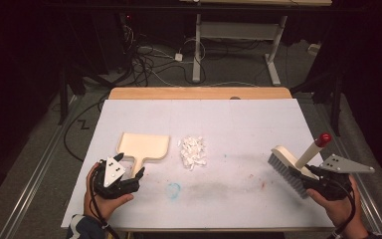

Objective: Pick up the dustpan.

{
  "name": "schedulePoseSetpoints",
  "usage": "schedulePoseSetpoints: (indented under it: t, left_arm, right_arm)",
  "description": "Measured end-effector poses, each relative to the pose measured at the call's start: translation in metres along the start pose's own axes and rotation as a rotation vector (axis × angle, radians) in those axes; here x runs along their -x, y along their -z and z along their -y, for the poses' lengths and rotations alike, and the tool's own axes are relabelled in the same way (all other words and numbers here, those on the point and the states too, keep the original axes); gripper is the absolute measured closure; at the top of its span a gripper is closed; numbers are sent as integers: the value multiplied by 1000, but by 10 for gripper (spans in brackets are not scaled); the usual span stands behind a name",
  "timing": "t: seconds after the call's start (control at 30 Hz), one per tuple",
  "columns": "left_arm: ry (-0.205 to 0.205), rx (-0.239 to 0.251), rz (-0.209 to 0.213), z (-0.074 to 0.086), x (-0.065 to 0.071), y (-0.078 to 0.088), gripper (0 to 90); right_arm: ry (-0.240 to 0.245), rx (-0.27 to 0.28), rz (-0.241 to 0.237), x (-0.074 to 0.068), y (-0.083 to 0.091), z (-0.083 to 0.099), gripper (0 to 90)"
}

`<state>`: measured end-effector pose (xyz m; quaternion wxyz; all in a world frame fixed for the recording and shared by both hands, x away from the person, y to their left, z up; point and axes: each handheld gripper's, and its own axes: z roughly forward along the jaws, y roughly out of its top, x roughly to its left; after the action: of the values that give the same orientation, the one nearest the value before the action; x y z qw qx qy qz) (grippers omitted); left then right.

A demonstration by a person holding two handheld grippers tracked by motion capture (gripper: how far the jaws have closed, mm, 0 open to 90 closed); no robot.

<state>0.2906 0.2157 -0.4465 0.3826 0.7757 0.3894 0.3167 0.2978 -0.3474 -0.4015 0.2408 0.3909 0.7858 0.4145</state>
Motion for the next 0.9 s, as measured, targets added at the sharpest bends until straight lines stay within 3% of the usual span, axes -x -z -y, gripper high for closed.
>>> schedulePoseSetpoints:
  t: [0.07, 0.23, 0.37, 0.47, 0.6, 0.63, 0.7, 0.8, 0.87, 0.9]
  left_arm:
    - [10, 5, 6, 1, -1, 2, 190]
    - [-11, -28, 9, 4, 0, 3, 189]
    - [5, -52, 11, 6, -2, 6, 190]
    - [60, -102, 1, 8, -4, 6, 201]
    - [159, -186, 51, 10, -7, 4, 201]
    - [173, -201, 73, 10, -7, 3, 201]
    - [192, -219, 78, 9, -5, 0, 201]
    - [221, -250, 66, 7, -3, -13, 210]
    - [286, -277, 69, 6, -7, -34, 226]
    - [290, -286, 60, 5, -9, -41, 234]
  right_arm:
    - [8, 4, -4, 0, -2, -3, 676]
    - [4, 1, -10, -1, -6, -4, 676]
    - [12, 1, -11, -1, -8, -5, 677]
    - [10, 0, -11, -3, -7, -5, 676]
    - [23, 3, 1, -4, -5, -4, 677]
    - [26, 1, 3, -4, -4, -5, 676]
    - [30, 4, 10, -4, -4, -5, 676]
    - [28, 1, 14, -4, -4, -4, 676]
    - [30, 0, 15, -4, -4, -5, 676]
    - [28, 1, 18, -5, -4, -6, 676]
